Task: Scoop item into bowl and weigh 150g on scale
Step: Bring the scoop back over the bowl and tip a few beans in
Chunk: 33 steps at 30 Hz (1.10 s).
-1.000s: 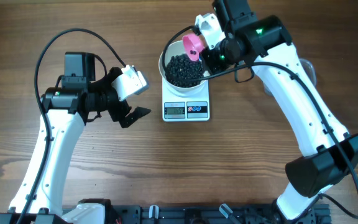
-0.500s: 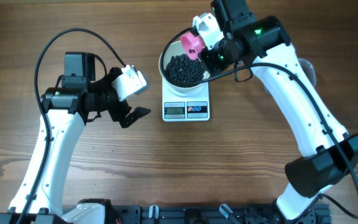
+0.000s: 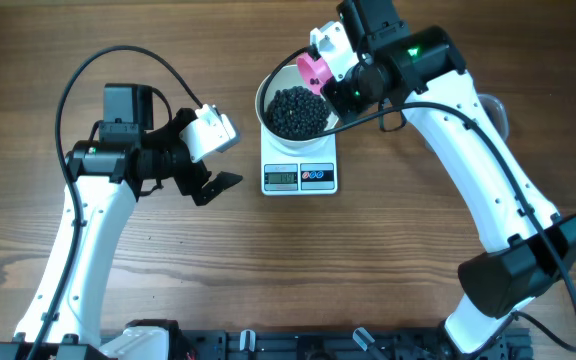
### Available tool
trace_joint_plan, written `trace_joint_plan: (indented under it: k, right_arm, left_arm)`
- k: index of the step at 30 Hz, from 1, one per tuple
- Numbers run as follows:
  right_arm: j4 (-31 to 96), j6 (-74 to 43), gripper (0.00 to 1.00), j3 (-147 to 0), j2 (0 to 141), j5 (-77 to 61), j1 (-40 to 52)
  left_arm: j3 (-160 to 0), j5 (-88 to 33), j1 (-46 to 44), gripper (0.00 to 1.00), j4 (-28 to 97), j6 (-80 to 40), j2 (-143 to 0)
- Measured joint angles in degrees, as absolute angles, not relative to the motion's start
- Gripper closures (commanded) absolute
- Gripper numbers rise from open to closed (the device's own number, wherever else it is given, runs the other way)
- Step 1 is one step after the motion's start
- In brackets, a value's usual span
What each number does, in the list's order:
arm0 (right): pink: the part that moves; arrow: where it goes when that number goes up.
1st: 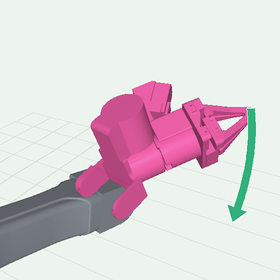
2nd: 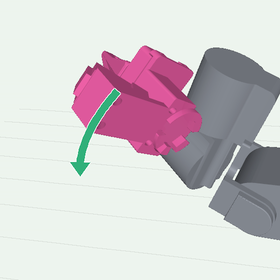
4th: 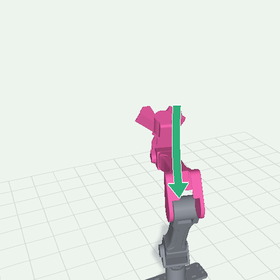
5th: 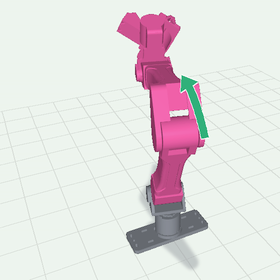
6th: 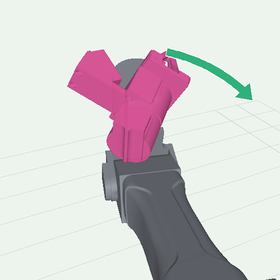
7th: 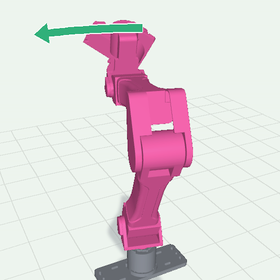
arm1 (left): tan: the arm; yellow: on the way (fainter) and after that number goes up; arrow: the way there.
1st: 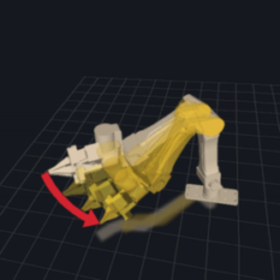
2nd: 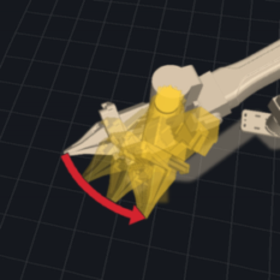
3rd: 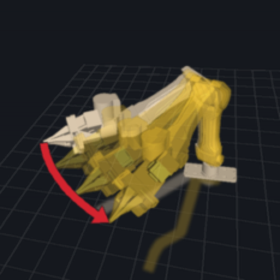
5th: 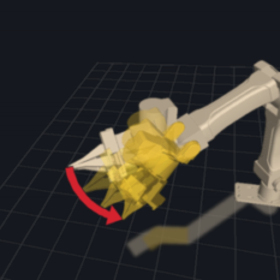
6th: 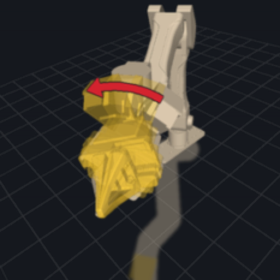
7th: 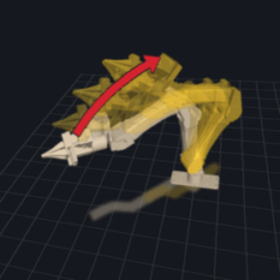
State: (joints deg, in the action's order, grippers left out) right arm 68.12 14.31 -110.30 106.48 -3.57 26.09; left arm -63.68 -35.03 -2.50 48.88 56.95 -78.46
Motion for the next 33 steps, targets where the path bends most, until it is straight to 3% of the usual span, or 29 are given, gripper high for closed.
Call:
trace_joint_plan:
  k: [33]
  right_arm:
    - [67.0,20.3,0.96,-110.3,106.5,-2.6,28.9]
  left_arm:
    - [-63.7,-35.0,-2.5,0.0,48.9,56.9,-78.5]
